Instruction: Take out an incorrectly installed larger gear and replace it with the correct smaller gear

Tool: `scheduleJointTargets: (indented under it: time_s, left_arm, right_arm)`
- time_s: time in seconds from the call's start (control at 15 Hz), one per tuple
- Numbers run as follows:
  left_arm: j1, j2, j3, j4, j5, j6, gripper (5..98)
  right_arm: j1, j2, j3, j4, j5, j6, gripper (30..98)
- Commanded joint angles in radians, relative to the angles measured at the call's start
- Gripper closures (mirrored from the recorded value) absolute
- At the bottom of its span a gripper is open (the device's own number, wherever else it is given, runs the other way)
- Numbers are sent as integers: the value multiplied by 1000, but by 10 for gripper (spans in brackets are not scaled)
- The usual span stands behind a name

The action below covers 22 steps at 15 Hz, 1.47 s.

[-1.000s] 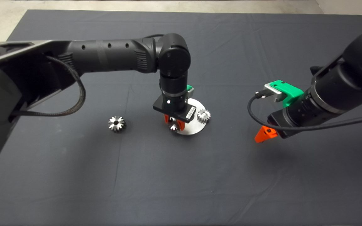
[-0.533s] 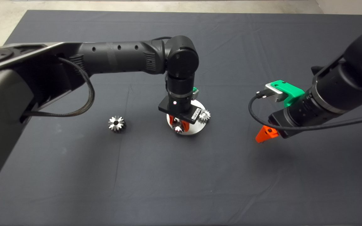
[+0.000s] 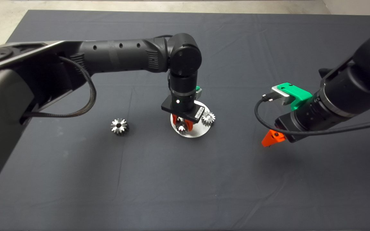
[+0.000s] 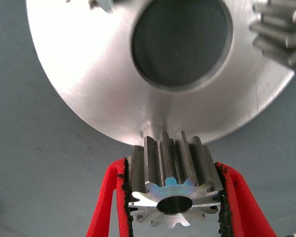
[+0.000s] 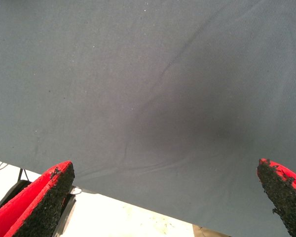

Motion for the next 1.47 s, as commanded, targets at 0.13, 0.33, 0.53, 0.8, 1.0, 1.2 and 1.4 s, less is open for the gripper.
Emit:
scheduleJointTargets:
  time_s: [0.13, 0.33, 0.53, 0.8, 1.0, 1.2, 1.4]
  left_arm:
    - [-44, 1, 6, 12, 33, 5, 783]
    - [-44, 1, 20, 8, 35, 5, 787]
    - [-44, -9, 59, 5, 35, -2, 787]
    - [-39, -10, 73, 5, 33, -10, 787]
    - [-31, -6, 64, 12, 32, -9, 787]
    - [-30, -1, 41, 16, 33, -1, 788]
    - [-25, -9, 38, 18, 35, 0, 788]
  right_arm:
    - [25, -2, 8, 33, -81, 2, 308]
    - [25, -5, 8, 33, -81, 2, 308]
    - [25, -10, 7, 32, -83, 2, 308]
    - [25, -11, 5, 31, -83, 2, 308]
    - [25, -11, 5, 31, -83, 2, 308]
    - [25, -12, 10, 31, -83, 2, 308]
    - [25, -11, 10, 31, -81, 2, 308]
